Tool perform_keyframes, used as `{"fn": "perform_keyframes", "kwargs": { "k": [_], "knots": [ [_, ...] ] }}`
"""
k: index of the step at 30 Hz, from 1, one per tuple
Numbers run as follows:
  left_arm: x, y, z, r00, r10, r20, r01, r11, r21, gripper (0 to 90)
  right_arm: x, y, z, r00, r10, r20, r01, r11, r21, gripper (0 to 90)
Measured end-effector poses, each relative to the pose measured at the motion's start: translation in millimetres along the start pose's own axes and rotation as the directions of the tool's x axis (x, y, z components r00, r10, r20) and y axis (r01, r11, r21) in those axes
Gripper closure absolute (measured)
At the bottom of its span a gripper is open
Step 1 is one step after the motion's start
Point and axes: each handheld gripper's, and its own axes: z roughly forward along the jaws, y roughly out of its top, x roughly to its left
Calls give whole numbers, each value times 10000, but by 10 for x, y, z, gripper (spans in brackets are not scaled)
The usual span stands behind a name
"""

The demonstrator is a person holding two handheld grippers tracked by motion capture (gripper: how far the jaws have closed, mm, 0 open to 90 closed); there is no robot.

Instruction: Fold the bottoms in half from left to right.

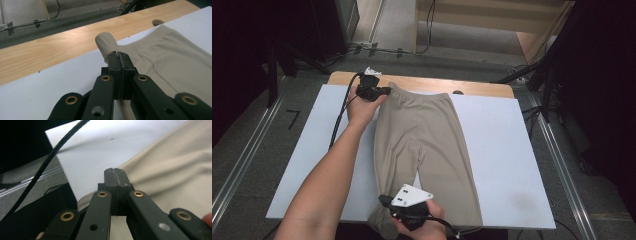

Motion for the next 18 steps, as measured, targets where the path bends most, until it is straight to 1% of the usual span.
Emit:
{"fn": "perform_keyframes", "kwargs": {
  "k": [2, 3, 4, 5, 6, 7, 8, 9, 10, 11, 13, 14, 15, 16, 17, 18],
  "knots": [
    [-63, 50, 9, 9999, 101, 90, -100, 9999, -95, 900, -68, -55, -143, 9996, 145, 224, -140, 9996, -227, 891],
    [-101, 72, 17, 9999, 69, 126, -67, 9999, -149, 900, -101, -84, -213, 9992, 257, 320, -247, 9992, -316, 892],
    [-101, 72, 17, 9999, 69, 126, -67, 9999, -149, 900, -101, -84, -213, 9992, 257, 320, -247, 9992, -316, 892],
    [-178, 114, 41, 9995, 33, 313, -28, 9999, -150, 900, -162, -149, -343, 9976, 357, 599, -330, 9984, -458, 891],
    [-178, 114, 41, 9995, 33, 313, -28, 9999, -150, 900, -162, -149, -343, 9976, 357, 599, -330, 9984, -458, 891],
    [-224, 134, 56, 9993, 64, 356, -58, 9998, -181, 900, -185, -184, -409, 9965, 392, 743, -358, 9983, -467, 891],
    [-268, 153, 69, 9992, 143, 372, -136, 9997, -201, 900, -237, -262, -538, 9936, 491, 1016, -438, 9976, -538, 891],
    [-342, 183, 103, 9987, 170, 472, -157, 9995, -288, 900, -266, -299, -600, 9922, 554, 1117, -497, 9973, -533, 891],
    [-342, 183, 103, 9987, 170, 472, -157, 9995, -288, 900, -266, -299, -600, 9922, 554, 1117, -497, 9973, -533, 891],
    [-397, 207, 140, 9985, 169, 518, -155, 9995, -279, 900, -320, -369, -716, 9883, 711, 1352, -643, 9965, -542, 892],
    [-443, 225, 180, 9985, 149, 536, -133, 9995, -284, 900, -375, -440, -821, 9846, 839, 1535, -763, 9956, -546, 891],
    [-464, 233, 204, 9983, 117, 566, -98, 9994, -342, 900, -397, -477, -867, 9817, 952, 1649, -874, 9947, -545, 892],
    [-464, 233, 204, 9983, 117, 566, -98, 9994, -342, 900, -397, -477, -867, 9817, 952, 1649, -874, 9947, -545, 892],
    [-486, 242, 222, 9982, 116, 589, -96, 9994, -346, 900, -443, -551, -944, 9773, 1024, 1857, -949, 9943, -490, 891],
    [-508, 249, 242, 9980, 108, 618, -86, 9993, -360, 900, -443, -551, -944, 9773, 1024, 1857, -949, 9943, -490, 891],
    [-558, 263, 283, 9974, 148, 708, -120, 9992, -393, 900, -478, -621, -1010, 9718, 1212, 2024, -1145, 9924, -445, 892]
  ]
}}
